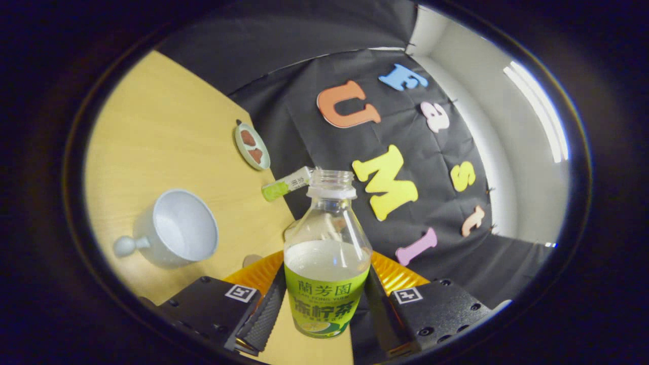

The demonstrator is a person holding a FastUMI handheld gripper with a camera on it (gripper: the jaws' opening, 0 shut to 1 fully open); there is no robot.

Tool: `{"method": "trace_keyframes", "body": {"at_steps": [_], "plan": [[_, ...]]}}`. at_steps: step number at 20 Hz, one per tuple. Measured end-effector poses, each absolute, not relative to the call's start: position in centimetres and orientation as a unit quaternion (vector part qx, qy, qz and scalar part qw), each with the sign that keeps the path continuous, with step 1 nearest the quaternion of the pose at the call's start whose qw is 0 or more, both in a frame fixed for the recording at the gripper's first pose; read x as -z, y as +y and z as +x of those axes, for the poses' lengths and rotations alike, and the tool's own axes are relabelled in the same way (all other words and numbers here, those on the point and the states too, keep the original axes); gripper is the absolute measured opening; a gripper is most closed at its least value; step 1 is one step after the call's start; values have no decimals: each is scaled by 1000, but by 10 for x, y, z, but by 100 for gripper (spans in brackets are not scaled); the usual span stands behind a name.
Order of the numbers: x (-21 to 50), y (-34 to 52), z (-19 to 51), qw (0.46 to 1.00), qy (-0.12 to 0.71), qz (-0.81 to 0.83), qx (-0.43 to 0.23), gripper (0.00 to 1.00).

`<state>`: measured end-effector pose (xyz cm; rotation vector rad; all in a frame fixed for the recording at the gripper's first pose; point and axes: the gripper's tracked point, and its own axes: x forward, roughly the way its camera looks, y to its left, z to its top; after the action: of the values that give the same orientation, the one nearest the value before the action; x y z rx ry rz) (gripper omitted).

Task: Take the bottle from table, then pour the juice into the cup, finally place the bottle on the coaster

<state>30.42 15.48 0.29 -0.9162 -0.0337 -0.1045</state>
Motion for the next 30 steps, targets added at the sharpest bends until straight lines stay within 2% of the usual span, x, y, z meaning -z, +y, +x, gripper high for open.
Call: {"method": "trace_keyframes", "body": {"at_steps": [3,7,13,18,23,30], "plan": [[5,147,322,949,-3,-314,34,83],[-3,157,338,984,-18,-177,-14,83],[-34,148,359,994,-50,-84,-41,83],[-17,129,407,999,-15,-21,-39,84],[9,122,431,999,12,-8,-40,85],[1,116,433,999,-8,-27,-20,81]]}}
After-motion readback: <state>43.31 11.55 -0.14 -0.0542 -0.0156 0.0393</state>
